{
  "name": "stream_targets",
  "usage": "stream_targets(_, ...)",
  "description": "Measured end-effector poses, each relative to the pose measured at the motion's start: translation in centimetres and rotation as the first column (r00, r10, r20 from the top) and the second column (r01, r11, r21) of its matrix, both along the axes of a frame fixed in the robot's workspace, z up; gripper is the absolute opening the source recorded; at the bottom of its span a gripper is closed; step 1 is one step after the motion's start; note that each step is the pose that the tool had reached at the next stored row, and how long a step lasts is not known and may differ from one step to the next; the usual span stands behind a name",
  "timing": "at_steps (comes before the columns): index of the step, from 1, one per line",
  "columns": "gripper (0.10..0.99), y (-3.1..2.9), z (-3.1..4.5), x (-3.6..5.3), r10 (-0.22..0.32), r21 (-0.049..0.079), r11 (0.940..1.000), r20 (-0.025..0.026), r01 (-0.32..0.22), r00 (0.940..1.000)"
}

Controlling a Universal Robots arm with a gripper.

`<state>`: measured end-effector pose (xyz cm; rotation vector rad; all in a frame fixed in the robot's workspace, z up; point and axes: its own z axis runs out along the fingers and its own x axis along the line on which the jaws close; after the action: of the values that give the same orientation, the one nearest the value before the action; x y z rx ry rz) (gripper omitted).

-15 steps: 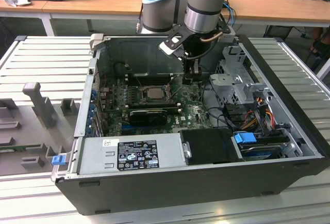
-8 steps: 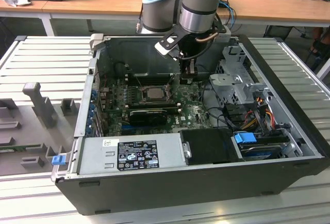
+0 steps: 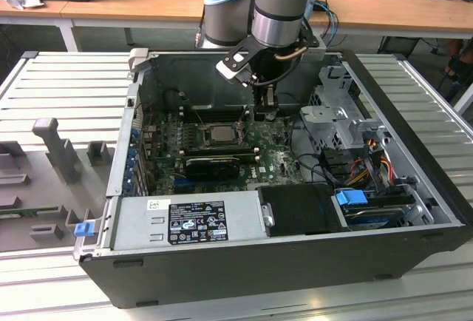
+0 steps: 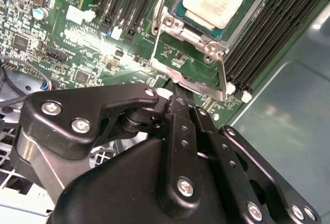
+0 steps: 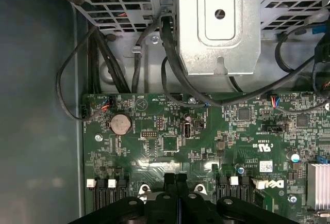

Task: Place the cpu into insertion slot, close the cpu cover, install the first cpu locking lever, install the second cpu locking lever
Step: 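Close the cpu cover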

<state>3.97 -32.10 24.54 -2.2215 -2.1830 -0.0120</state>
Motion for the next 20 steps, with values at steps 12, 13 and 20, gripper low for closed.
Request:
stream_targets(12,0.106,0.0,0.0,-0.64,0.0,0.001,1.0,0.0056,0.0,1.0)
stream_targets(13,0.106,0.0,0.0,-0.92,0.0,0.001,1.0,0.013,0.0,0.9999)
stream_targets(20,0.106,0.0,0.0,-1.79,0.0,0.001,1.0,0.042,0.0,0.9991)
